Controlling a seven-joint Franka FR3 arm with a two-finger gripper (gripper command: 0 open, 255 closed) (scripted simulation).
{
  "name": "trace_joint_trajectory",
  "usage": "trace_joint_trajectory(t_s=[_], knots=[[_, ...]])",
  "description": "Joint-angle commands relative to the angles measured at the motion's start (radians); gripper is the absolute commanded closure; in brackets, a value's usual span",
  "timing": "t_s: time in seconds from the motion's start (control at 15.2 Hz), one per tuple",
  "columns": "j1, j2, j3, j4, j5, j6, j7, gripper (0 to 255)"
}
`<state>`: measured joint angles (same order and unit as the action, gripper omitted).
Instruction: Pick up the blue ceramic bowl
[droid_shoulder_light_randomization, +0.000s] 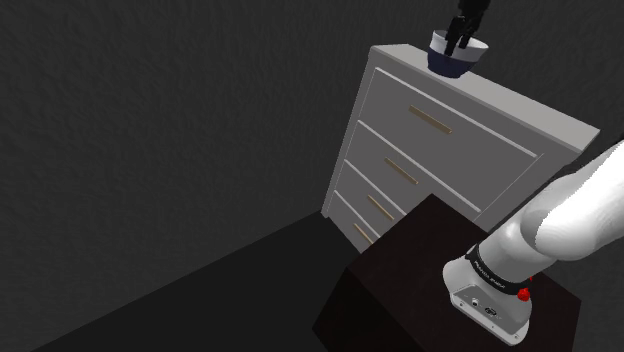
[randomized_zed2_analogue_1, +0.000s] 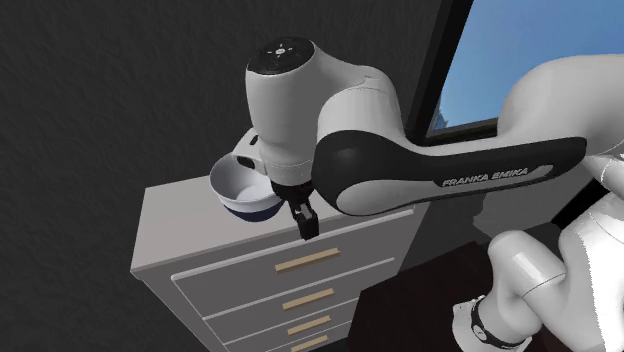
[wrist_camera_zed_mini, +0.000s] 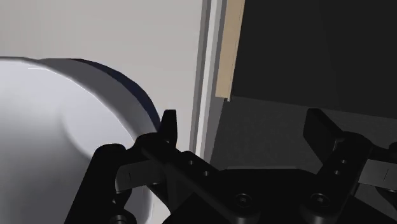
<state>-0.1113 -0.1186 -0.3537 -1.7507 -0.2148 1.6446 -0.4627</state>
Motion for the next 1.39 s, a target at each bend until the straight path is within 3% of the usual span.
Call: trace_joint_trajectory(t_s=[0.0,0.33,0.92,0.99,1.32], knots=[[-0.012,0.066,-0.02,0.076,0.01,0.007,-0.036,0],[-0.057,0.244,-0.061,0.309,0.062,-0.009,-0.127,0],[-0.052,0.218,-0.057,0.176,0.049,0.098,-0.102,0],[-0.052,0.218,-0.057,0.172,0.048,0.1,-0.101,255],[-0.052,0.218,-0.057,0.171,0.049,0.103,-0.102,255]])
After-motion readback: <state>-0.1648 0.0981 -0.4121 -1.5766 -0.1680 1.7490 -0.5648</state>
